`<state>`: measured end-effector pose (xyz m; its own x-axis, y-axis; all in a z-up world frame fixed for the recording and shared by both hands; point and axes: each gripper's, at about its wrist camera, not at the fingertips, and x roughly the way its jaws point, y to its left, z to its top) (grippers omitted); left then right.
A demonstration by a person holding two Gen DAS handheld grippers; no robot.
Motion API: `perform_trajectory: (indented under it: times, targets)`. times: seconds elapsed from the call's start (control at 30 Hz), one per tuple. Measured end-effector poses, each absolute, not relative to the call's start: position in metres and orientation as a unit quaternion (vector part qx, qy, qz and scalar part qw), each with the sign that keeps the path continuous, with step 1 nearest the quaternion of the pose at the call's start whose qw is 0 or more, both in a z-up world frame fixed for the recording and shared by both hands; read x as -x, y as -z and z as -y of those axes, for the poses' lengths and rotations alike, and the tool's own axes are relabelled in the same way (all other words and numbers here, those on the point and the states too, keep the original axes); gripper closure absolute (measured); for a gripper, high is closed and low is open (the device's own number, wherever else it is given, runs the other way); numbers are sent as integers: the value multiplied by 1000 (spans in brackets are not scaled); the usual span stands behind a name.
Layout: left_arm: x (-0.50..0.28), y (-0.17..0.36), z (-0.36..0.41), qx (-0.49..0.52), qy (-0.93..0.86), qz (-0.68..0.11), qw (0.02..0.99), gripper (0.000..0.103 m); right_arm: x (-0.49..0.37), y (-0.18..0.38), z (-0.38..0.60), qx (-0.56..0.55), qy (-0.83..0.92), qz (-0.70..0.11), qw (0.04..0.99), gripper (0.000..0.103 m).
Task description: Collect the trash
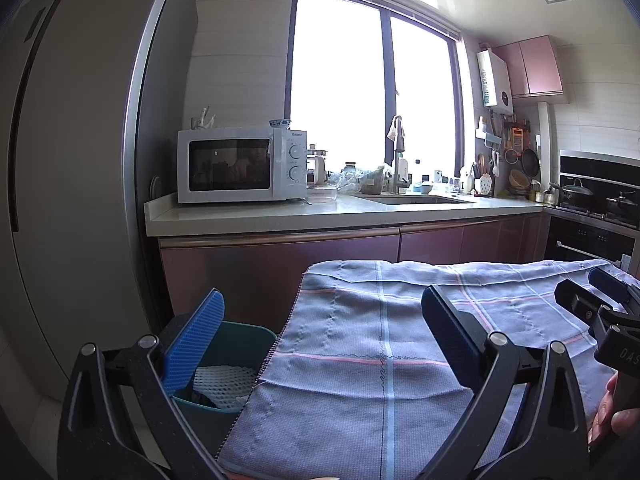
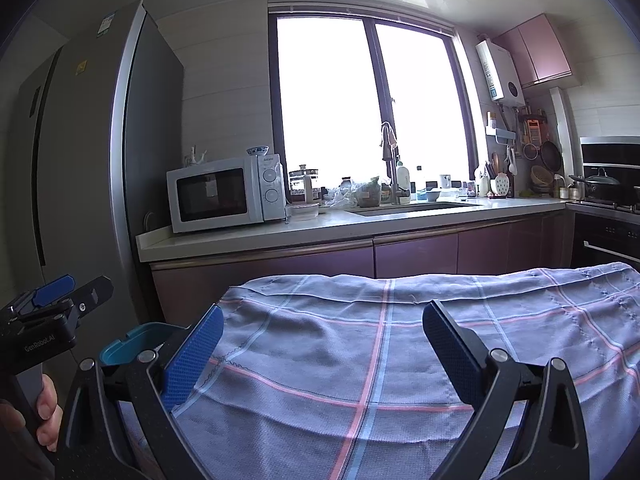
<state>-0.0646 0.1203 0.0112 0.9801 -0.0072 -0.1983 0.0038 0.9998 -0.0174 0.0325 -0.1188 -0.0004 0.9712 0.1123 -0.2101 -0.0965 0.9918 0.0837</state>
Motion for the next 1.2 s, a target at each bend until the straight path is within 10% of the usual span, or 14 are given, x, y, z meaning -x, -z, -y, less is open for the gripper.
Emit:
perform_trajectory:
  times: [1.2]
  targets:
    - [60,-8,-119,9,-1,-101,995,6,-33,1,119,-39,-44,-104,993,7]
